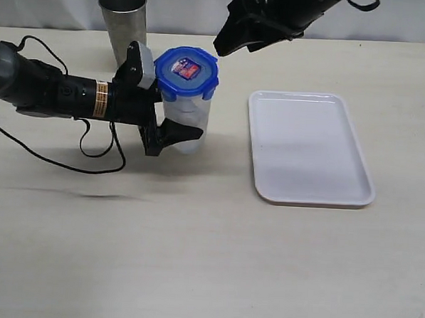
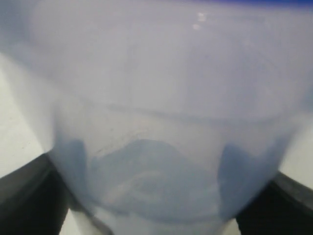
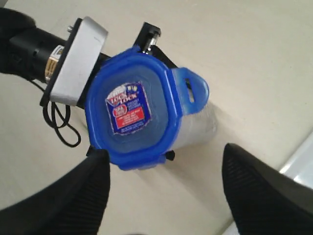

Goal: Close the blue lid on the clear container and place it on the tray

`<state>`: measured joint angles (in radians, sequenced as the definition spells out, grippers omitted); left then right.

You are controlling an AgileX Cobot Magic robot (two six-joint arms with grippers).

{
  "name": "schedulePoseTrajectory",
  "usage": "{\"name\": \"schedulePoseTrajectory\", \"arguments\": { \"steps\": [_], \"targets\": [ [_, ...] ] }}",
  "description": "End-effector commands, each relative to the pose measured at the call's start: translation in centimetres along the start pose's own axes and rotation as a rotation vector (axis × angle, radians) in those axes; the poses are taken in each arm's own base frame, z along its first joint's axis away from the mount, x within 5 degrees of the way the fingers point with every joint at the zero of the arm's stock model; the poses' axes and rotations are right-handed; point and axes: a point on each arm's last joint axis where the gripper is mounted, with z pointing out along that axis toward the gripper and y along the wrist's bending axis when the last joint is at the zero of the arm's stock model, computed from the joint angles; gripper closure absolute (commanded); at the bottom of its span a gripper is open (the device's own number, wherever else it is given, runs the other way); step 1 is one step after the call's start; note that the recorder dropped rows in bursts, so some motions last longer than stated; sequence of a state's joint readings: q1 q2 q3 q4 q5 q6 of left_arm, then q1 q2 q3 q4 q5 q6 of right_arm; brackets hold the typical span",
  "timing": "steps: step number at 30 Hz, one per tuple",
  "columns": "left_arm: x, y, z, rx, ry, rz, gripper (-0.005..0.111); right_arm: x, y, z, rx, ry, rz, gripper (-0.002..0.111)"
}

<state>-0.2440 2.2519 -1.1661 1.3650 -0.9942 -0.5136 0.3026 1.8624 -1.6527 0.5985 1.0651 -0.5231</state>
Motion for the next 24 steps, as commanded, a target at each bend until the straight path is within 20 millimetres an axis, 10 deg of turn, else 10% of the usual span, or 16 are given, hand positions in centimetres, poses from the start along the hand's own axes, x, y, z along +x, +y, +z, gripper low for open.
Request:
{"name": "schedulePoseTrajectory", "arguments": {
  "steps": [1,24],
  "targets": [
    [-1.5,-1.3,-0.3,0.131,-0.117,0.161,0.107,0.3,1.7,-2.2,-0.04,0.017,-0.145,0.046],
    [-1.8,-1.3,-0.4,0.12,-0.162,0.242,0.107,2.0,4.3,2.6,-0.031,0.082,-0.338,0.05]
  ]
}}
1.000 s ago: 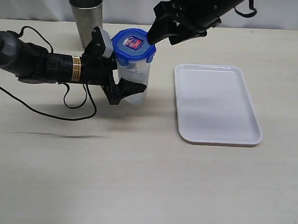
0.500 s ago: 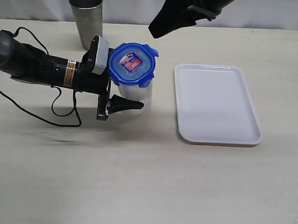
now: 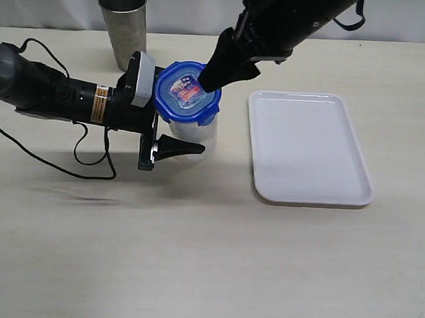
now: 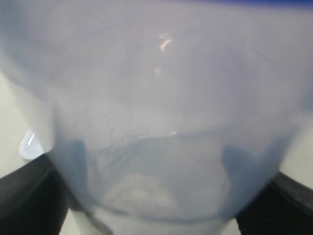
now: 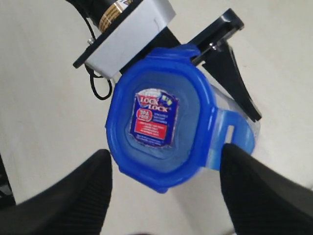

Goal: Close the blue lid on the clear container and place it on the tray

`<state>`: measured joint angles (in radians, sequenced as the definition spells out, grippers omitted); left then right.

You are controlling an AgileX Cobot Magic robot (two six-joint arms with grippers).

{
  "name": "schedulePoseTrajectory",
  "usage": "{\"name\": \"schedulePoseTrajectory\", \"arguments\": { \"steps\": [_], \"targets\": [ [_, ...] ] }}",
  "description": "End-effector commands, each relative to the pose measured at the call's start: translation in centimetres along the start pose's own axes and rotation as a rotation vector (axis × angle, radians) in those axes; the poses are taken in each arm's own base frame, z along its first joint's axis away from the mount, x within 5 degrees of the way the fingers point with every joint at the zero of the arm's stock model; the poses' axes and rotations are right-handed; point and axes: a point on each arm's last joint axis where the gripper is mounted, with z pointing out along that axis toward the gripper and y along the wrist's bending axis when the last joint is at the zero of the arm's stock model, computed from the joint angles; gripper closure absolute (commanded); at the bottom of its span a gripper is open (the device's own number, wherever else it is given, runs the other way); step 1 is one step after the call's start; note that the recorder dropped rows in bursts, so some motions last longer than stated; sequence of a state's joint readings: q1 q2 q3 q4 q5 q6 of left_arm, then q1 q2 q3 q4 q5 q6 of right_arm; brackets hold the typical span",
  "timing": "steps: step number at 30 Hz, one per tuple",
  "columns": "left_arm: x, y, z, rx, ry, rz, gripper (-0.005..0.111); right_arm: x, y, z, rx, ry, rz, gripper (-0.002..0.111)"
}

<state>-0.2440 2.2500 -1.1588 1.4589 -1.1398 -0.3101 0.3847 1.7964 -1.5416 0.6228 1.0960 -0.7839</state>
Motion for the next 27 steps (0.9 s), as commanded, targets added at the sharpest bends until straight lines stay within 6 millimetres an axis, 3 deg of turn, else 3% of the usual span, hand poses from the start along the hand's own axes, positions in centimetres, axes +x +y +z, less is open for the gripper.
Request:
{"name": "schedulePoseTrajectory", "arguments": {
  "steps": [1,15,27],
  "targets": [
    [-1.1,0.4,-0.1,-0.023,-0.061,0.003,0.107,-0.4,0.1,1.9,0.073,0.021,-0.049,0.05],
    [-1.1,0.5,-0.1,-0.041,-0.064,-0.004,0.107,-0.6,-1.0,3.5,0.121,-0.005,-0.053,0.051],
    [-1.1,0.5,-0.1,-0.041,-0.064,-0.004,0.107,0.6,-1.7,6.3,0.044,0.091,-0.003,0.082]
  ]
}}
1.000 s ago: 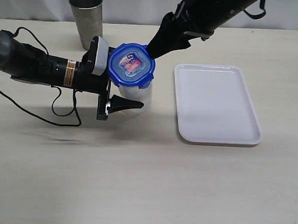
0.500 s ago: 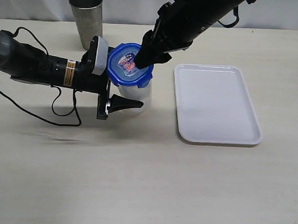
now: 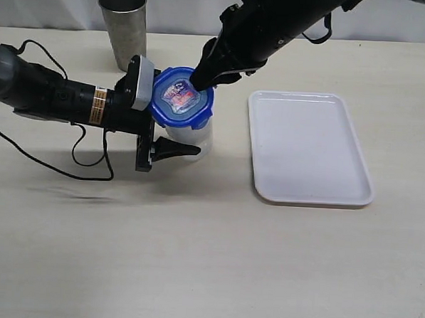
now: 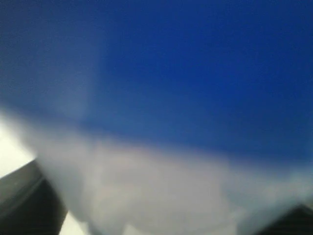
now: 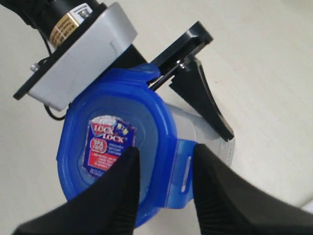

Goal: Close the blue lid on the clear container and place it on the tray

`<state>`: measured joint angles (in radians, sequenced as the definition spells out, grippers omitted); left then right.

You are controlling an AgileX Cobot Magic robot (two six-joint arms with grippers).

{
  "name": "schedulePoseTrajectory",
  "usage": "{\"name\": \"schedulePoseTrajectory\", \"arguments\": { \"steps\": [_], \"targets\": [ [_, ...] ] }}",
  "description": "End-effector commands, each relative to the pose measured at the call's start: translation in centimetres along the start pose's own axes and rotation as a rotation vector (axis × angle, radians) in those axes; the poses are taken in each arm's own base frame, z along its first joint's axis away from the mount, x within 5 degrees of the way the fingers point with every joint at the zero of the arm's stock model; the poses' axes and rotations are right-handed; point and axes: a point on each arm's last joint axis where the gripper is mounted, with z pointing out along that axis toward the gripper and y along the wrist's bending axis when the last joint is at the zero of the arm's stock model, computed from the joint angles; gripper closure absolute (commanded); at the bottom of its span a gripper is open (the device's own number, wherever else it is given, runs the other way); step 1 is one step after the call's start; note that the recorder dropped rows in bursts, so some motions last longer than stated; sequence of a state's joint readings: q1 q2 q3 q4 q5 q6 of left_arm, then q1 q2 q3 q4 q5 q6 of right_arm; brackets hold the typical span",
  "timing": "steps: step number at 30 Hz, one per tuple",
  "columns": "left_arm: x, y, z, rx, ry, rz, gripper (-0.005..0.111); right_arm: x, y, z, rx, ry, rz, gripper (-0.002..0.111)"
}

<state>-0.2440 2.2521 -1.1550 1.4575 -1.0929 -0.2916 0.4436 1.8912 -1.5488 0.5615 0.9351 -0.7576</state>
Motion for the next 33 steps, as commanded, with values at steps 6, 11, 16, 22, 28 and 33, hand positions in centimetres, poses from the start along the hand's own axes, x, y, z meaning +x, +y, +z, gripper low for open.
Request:
{"name": "schedulePoseTrajectory", "arguments": {
  "steps": [6,11,16,22,28,33],
  "targets": [
    [-1.6,0.5,-0.2,-0.028,-0.11,-0.018,0.107,1.9,-0.6,3.5,-0.085,0.135,0.033,0.091],
    [-1.6,0.5,-0.2,-0.028,-0.11,-0.018,0.107,2.8,-0.7,4.7,-0.136,0.196,0.054,0.091],
    [-1.6,0.5,-0.2,-0.028,-0.11,-0.018,0.107,3.3,-0.6,5.3,-0.176,0.237,0.067,0.091],
    [-1.6,0.5,-0.2,-0.027,-0.113,-0.022,0.107,3.2,-0.4,5.7,-0.21,0.221,0.084,0.091],
    [-1.6,0.5,-0.2,-0.027,-0.113,-0.022,0.107,3.3,-0.4,5.8,-0.227,0.22,0.096,0.091],
    [-1.6,0.5,-0.2,-0.027,-0.113,-0.022,0.107,3.2,-0.3,5.7,-0.246,0.214,0.091,0.091]
  ]
}}
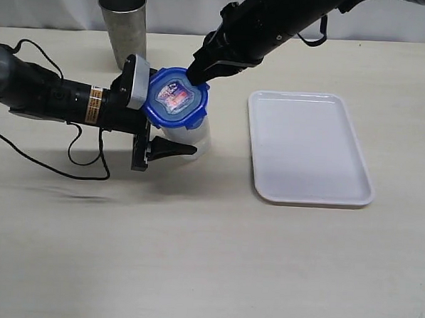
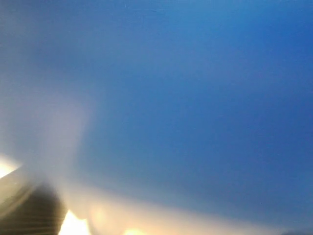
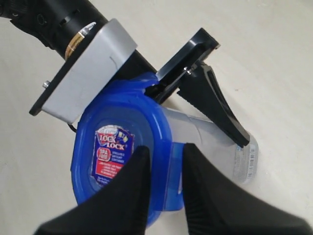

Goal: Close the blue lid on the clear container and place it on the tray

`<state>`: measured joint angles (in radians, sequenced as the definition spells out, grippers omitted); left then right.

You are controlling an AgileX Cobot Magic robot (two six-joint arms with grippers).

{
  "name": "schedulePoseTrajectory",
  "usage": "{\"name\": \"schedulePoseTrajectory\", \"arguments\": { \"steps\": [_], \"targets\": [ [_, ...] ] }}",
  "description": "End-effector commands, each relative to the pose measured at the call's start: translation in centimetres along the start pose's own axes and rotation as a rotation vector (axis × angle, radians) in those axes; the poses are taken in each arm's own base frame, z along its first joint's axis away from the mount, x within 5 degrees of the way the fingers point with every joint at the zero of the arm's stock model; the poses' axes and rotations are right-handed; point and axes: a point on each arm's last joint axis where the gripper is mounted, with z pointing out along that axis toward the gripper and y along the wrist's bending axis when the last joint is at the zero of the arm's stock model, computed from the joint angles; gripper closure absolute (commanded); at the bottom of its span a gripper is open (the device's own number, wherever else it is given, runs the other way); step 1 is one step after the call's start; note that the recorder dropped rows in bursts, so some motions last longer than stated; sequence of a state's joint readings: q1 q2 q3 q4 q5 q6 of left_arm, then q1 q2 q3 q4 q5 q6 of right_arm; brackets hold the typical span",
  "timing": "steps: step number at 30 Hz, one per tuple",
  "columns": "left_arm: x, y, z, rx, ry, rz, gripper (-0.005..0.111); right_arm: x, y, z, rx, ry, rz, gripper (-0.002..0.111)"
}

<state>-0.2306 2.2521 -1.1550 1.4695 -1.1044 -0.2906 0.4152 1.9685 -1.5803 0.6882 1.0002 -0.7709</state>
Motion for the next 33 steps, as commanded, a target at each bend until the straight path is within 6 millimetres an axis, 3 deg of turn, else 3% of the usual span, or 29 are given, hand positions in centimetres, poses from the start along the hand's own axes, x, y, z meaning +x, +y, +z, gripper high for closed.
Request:
{"name": "schedulePoseTrajectory", "arguments": {
  "steps": [1,7,13,17,23,27,30,33],
  "targets": [
    [-1.8,0.4,0.2,-0.028,-0.109,-0.024,0.107,3.0,0.1,3.9,-0.115,0.217,-0.001,0.091],
    [-1.8,0.4,0.2,-0.028,-0.109,-0.024,0.107,3.3,-0.3,4.5,-0.102,0.242,0.011,0.077],
    [-1.8,0.4,0.2,-0.028,-0.109,-0.024,0.107,3.4,-0.6,4.8,-0.105,0.253,0.013,0.077],
    [-1.7,0.7,0.0,-0.052,-0.102,0.017,0.107,3.1,-0.3,3.1,-0.036,0.266,-0.048,0.077],
    [-1.8,1.6,-1.9,-0.074,-0.028,0.06,0.107,2.3,0.3,-0.1,0.087,0.245,-0.163,0.077],
    [-2.1,1.8,-2.1,-0.075,0.021,0.091,0.107,2.0,0.7,-0.9,0.098,0.23,-0.211,0.077],
    [-2.1,1.8,-2.1,-0.074,0.025,0.091,0.107,1.5,1.2,-2.1,0.128,0.19,-0.286,0.061],
    [-2.1,1.8,-2.1,-0.074,0.025,0.094,0.107,1.0,1.7,-3.1,0.147,0.157,-0.345,0.053]
  ]
}}
